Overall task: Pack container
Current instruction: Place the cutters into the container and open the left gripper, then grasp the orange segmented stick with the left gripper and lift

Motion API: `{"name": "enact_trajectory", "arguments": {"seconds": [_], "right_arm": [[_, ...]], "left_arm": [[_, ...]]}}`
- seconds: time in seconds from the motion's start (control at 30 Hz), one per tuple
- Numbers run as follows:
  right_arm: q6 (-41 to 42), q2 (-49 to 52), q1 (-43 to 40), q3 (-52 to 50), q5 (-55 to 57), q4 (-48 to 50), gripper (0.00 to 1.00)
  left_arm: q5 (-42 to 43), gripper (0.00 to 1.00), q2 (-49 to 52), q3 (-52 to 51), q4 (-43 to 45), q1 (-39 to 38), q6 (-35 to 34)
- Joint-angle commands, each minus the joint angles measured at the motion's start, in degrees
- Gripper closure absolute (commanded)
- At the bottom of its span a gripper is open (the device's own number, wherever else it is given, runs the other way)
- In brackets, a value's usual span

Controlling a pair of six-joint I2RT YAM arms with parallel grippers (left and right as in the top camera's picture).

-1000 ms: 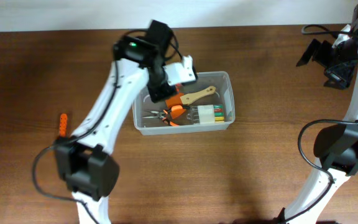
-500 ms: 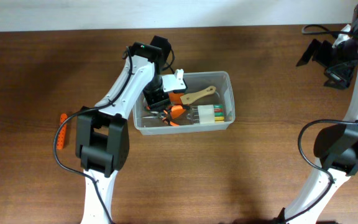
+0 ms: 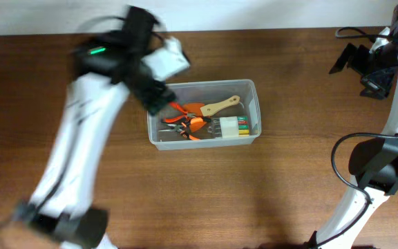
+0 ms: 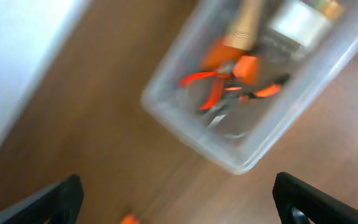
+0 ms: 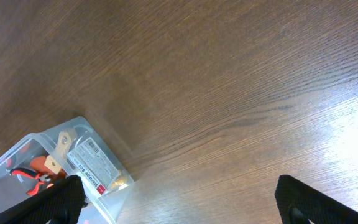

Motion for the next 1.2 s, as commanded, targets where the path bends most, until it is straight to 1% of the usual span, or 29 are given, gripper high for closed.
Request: {"name": "enact_trajectory", "arguments": {"seconds": [0.0, 0.1, 0.2, 0.27, 0.43, 0.53, 0.6, 0.77, 1.0, 1.17], "right_arm": [[0.48, 0.52, 0.17, -0.46, -0.28, 0.2, 0.02], [0.48, 0.52, 0.17, -0.46, -0.31, 0.2, 0.02], [0.48, 0.52, 0.17, -0.46, -0.31, 0.24, 0.02], [0.48, 0.52, 0.17, -0.46, -0.31, 0.24, 0.02], [0.48, 0.52, 0.17, -0.46, -0.31, 0.37, 0.02], [0.48, 0.52, 0.17, -0.46, -0.31, 0.37, 0.01], [0.48, 0.52, 0.17, -0.46, -0.31, 0.42, 0.02], [0.48, 0.52, 0.17, -0.46, -0.31, 0.42, 0.02], [0.48, 0.52, 0.17, -0.46, -0.31, 0.37, 0.02], [0.48, 0.52, 0.17, -0.46, -0.31, 0.39, 0.02]], "left_arm": [[-1.88, 0.01, -4.81, 0.35, -2.54, 10.49, -10.32], [0.48, 0.01, -4.52, -1.55, -2.67, 19.23, -17.33], [1.51, 0.01, -3.19, -7.82, -2.45, 26.84, -20.41], [1.53, 0.01, -1.92, -13.25, -0.85, 30.47, -20.63], [1.53, 0.01, 2.43, -27.1, 10.43, 36.94, -20.52], [1.53, 0.01, 5.88, -30.73, 14.21, 39.04, -20.33], [1.55, 0.01, 8.59, -31.34, 15.91, 39.78, -19.65], [1.51, 0.0, 14.19, -31.34, 18.8, 40.11, -14.01], [1.07, 0.02, 17.73, -31.41, 22.86, 40.11, -13.84], [-3.32, 0.04, 20.22, -31.41, 23.17, 40.11, -13.84]]}}
